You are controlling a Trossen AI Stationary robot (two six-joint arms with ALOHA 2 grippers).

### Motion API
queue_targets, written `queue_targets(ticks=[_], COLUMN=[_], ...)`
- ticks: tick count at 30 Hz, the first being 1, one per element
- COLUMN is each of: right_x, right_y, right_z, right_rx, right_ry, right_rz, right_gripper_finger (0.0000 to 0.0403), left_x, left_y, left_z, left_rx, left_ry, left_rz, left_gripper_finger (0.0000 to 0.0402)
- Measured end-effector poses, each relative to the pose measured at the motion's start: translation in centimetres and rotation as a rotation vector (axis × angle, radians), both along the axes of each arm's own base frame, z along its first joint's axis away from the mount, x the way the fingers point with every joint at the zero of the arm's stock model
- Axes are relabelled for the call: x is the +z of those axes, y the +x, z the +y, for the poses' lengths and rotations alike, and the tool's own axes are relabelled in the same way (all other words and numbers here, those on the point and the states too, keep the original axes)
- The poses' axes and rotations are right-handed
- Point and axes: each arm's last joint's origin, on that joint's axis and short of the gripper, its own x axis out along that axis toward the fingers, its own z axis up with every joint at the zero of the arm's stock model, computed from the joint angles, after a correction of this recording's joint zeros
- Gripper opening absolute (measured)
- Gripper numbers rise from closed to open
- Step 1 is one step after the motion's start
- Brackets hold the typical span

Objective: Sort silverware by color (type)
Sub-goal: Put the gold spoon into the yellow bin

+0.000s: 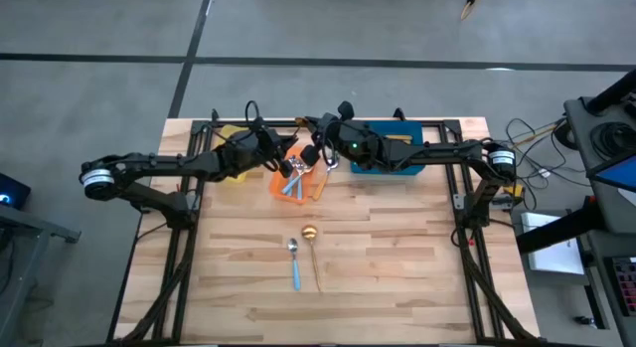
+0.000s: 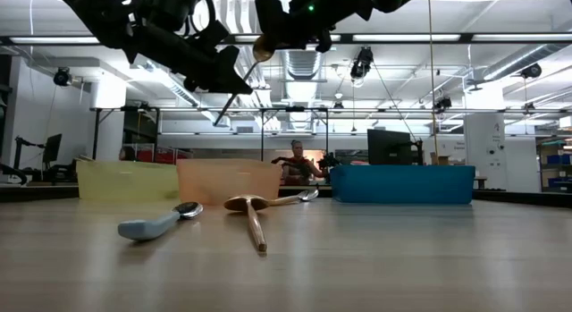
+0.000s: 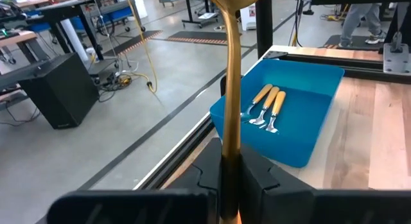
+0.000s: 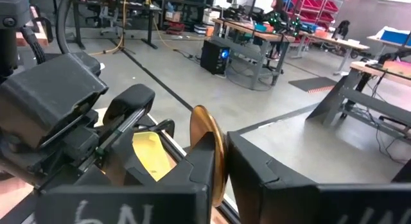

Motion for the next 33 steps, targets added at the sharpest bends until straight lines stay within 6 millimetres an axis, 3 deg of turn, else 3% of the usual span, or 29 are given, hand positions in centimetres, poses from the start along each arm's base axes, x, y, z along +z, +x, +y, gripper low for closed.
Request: queue_targets(ticks=[10, 18, 26, 33], right_x=[-0.2, 0.4, 1.0, 0.2], right_y=[-0.1, -1.0, -2.6, -3.6], right_z=[0.0, 0.0, 0.0, -0.5], right_rx=[-0.016, -0.072, -0.075, -0.079], right_ry=[0.009, -0.012, -0.009, -0.023], right_rz=[0.017, 0.080, 0.188, 0.359], right_gripper_finger=[0.0117, 0.0159, 0.0163, 0.0146], left_x=[0.4, 0.5, 1.6, 2.1], left_y=[-0.1, -1.3, -2.3, -4.1], left_z=[0.2, 1.3, 3.0, 4.7], left_rx=[0.020, 0.083, 0.163, 0.252], left_ry=[-0.022, -0.080, -0.155, -0.214], left_rz=[-0.028, 0.024, 0.190, 0.305], left_gripper_finger=[0.0003, 0.0003, 0.0003, 0.0005])
